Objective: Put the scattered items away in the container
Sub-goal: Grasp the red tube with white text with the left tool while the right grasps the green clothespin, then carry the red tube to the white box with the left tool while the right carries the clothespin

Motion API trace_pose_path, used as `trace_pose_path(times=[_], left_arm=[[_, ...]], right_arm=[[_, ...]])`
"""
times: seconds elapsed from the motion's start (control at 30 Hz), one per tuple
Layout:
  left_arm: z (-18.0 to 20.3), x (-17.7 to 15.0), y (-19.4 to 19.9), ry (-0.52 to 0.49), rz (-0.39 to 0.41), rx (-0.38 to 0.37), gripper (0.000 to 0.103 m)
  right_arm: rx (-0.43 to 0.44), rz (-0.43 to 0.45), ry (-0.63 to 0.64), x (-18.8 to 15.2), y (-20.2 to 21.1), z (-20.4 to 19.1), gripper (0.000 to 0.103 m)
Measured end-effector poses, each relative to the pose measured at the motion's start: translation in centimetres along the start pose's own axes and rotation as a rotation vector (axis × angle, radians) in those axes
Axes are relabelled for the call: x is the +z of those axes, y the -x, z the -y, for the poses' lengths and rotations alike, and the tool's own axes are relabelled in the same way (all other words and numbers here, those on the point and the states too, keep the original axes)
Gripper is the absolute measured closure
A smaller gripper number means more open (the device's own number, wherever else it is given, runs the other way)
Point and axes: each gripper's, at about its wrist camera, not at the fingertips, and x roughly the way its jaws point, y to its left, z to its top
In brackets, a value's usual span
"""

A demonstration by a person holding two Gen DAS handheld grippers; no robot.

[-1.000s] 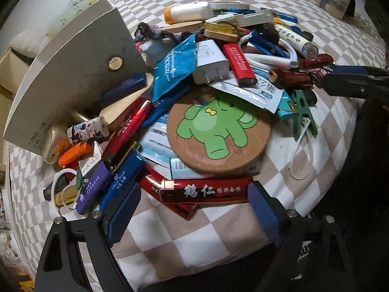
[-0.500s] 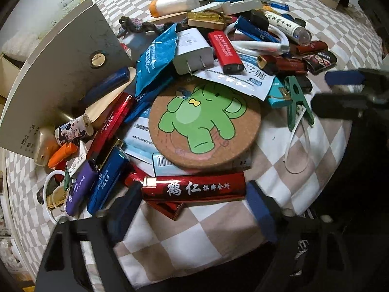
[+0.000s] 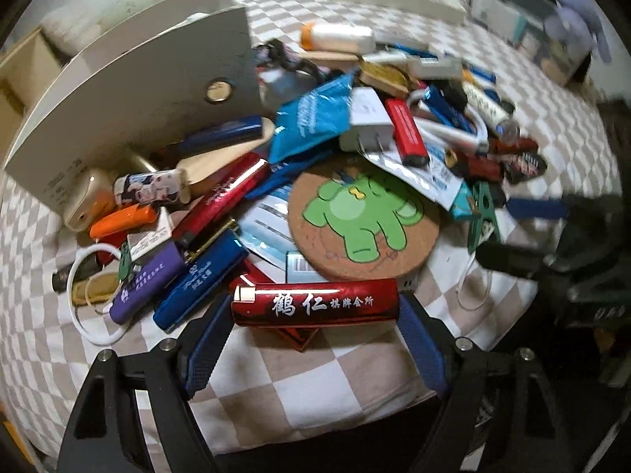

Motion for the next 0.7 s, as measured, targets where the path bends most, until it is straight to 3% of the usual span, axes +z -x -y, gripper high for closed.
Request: trace_pose_path(times=[0.13,0.43,0.57,0.7], left_arm=[[-1.9,-0.4,1.0,0.102,0.052,-0.034,0.020],[-2.5,-1.1,2.8,0.282,0.194,-0.096,0.020],[-2.6,-1.4,3.0,0.307,0.212,-0.110,0.020],[-2.6,-1.8,3.1,0.331,0.233,-0.131,0.020]], right_arm=[[0.025,0.001,-0.012,-0.6,0.0,-0.3,0.035],[-0.012,0.015,0.029,-0.4,-0.8,-1.0,0.039],[-0.110,0.033,0.120,-0.5,-1.4,-2.1,0.054],[-0.103,0.041,0.117,-0.3,-1.1,-1.7,0.067]])
